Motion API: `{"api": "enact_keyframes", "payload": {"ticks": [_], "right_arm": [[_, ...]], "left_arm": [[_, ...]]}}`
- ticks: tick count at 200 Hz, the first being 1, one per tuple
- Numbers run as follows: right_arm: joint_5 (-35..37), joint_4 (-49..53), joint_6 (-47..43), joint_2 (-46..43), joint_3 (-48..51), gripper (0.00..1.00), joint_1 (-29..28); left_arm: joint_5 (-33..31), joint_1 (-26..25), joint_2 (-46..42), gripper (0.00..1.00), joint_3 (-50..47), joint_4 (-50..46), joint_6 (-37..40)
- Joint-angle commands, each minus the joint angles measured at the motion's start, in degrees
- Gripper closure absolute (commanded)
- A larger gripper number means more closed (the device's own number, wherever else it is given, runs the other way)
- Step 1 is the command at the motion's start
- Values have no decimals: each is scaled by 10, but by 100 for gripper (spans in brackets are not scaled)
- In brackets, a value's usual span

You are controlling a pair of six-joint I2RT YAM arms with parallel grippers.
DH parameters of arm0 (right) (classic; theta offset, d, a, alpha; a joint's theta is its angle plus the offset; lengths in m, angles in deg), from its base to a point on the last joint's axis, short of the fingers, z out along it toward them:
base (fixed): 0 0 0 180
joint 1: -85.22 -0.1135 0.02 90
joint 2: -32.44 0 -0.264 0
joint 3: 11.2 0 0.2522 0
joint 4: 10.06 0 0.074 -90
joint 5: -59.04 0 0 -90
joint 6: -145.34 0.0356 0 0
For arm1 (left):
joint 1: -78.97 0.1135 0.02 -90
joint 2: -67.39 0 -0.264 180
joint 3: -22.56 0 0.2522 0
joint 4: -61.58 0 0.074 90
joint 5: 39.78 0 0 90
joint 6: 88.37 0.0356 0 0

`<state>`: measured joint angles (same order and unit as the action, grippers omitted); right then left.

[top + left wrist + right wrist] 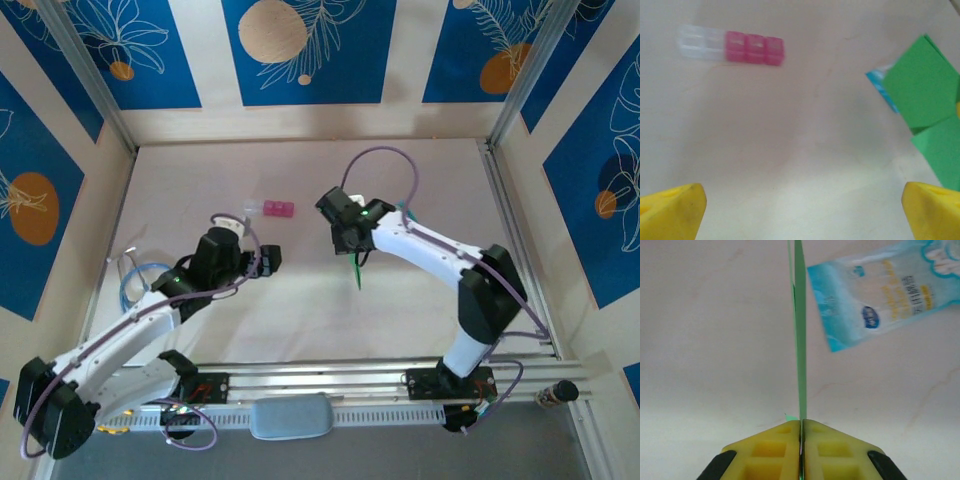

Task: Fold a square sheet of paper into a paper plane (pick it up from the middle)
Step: Turn over the paper at the center of the table.

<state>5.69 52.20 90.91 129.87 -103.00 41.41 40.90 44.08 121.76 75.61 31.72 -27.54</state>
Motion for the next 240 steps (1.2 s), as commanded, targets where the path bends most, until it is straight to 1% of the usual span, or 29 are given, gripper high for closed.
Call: {"api": "enact_keyframes", "payload": {"ticks": [1, 29, 61, 80, 119, 129, 144, 153, 159, 161, 163, 167, 171, 176, 189, 198, 211, 222, 240], "right_arm": [[118, 110, 5, 62, -43, 89, -33], [130, 137, 24, 145, -102, 89, -68], [78, 114, 16, 205, -152, 88, -103], [35, 94, 3, 227, -180, 86, -116], [-24, 77, -3, 253, -226, 86, -126], [-44, 74, -5, 257, -231, 84, -125], [-88, 58, -11, 251, -225, 78, -121], [-134, 30, -15, 232, -204, 72, -116], [-171, -2, -9, 210, -179, 64, -109], [-177, -6, -9, 206, -175, 63, -108], [-195, -22, -7, 195, -162, 61, -104], [-212, -40, -5, 183, -147, 58, -101], [-245, -71, -5, 161, -123, 55, -95], [-271, -100, 0, 140, -98, 53, -88], [-311, -163, 19, 85, -36, 48, -69], [-337, -206, 33, 47, 13, 49, -50], [-368, -256, 58, 2, 81, 53, -12], [-405, -301, 73, -29, 142, 61, 26], [-431, -347, 91, -64, 216, 70, 70]], "left_arm": [[-67, 20, -46, 0, -13, -61, -18], [-87, 43, -85, 0, -16, -100, -40], [-114, 55, -126, 0, -17, -129, -61], [-90, 57, -142, 0, -22, -113, -45], [-74, 58, -135, 0, -18, -116, -48], [-65, 58, -132, 0, -18, -112, -49], [-53, 58, -127, 0, -19, -105, -49], [-46, 59, -122, 0, -18, -104, -49], [-39, 59, -117, 0, -17, -103, -47], [-37, 59, -115, 0, -16, -103, -47], [-34, 59, -113, 0, -16, -102, -47], [-28, 60, -110, 1, -15, -102, -47], [-23, 60, -106, 1, -13, -102, -47], [-15, 61, -101, 2, -11, -102, -47], [15, 62, -86, 7, -9, -96, -47], [42, 64, -72, 10, -9, -85, -47], [84, 65, -45, 17, -7, -69, -49], [120, 66, -18, 23, -6, -50, -54], [178, 67, 37, 31, -1, -16, -69]]}}
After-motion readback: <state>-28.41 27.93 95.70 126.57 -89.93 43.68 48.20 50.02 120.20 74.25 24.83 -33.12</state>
